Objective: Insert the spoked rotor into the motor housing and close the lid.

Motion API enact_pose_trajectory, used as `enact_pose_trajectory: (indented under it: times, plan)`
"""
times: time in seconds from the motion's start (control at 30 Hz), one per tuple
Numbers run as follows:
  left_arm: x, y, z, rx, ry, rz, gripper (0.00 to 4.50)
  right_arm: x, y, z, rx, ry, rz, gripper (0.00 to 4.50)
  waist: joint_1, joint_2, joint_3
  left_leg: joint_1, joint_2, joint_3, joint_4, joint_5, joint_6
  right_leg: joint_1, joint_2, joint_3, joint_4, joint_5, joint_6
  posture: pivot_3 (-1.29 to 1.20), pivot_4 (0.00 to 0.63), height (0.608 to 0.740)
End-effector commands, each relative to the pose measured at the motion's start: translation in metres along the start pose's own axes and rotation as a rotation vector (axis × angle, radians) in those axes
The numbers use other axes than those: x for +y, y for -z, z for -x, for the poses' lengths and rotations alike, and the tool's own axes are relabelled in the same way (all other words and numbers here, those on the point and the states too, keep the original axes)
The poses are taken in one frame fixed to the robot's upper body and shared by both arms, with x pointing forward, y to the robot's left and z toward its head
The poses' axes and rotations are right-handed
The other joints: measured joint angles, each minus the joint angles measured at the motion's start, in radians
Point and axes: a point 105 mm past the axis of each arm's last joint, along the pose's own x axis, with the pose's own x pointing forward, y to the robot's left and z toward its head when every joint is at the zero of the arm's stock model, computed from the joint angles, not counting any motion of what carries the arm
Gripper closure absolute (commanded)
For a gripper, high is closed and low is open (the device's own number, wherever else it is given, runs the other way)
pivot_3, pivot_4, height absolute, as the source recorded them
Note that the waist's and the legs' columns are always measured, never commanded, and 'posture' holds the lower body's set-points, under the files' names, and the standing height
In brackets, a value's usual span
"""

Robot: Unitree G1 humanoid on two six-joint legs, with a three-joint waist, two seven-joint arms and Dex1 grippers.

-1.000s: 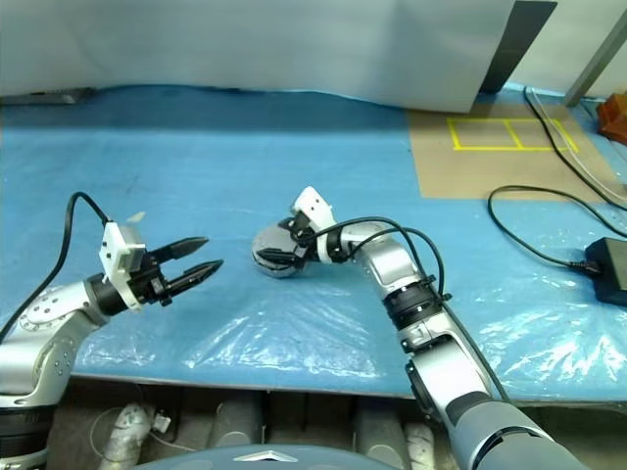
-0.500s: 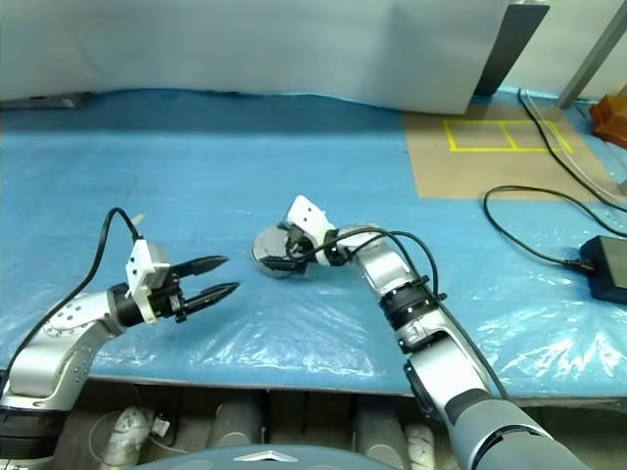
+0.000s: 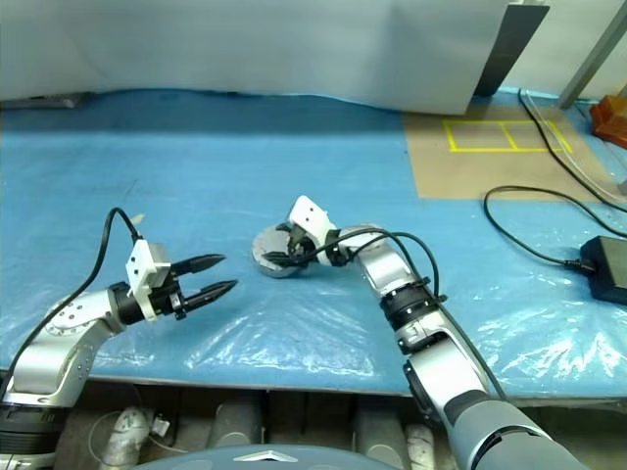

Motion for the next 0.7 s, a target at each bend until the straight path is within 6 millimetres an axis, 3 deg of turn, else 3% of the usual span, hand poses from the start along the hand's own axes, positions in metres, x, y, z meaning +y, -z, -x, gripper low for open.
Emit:
enact_pose_trajectory:
  times: [0.03, 0.23, 0.5, 0.7]
  plan:
    - [0.001, -0.007, 0.005, -0.014, -0.018, -0.037, 1.55, 0.008, 0.005, -0.009, 0.02, -0.024, -0.079, 1.52, -0.008, 0.0, 0.0, 0.0, 0.0, 0.0, 0.0, 0.0, 0.0, 0.0, 0.0, 0.0, 0.0, 0.0, 0.0, 0.0, 0.15, 0.74]
    - [0.0, -0.007, 0.004, -0.019, -0.03, -0.035, 1.55, 0.011, 0.02, -0.012, 0.11, -0.023, -0.086, 1.52, -0.018, 0.0, 0.0, 0.0, 0.0, 0.0, -0.001, 0.0, 0.0, 0.0, 0.0, 0.0, 0.0, 0.0, 0.0, 0.0, 0.15, 0.74]
    - [0.001, -0.007, 0.004, -0.025, -0.051, -0.04, 1.55, 0.014, 0.081, -0.007, 0.306, 0.012, -0.051, 1.52, -0.02, 0.0, -0.01, 0.008, 0.0, 0.002, -0.002, 0.0, 0.0, 0.005, 0.0, 0.001, 0.0, -0.001, -0.002, 0.0, 0.15, 0.74]
    - [0.016, -0.008, -0.007, -0.031, -0.113, -0.08, 1.55, 0.014, 0.089, -0.005, 0.336, 0.022, -0.005, 1.52, -0.016, 0.001, -0.017, 0.024, -0.002, 0.002, -0.006, -0.003, 0.004, 0.017, -0.001, 0.004, -0.001, -0.006, 0.006, 0.0, 0.15, 0.74]
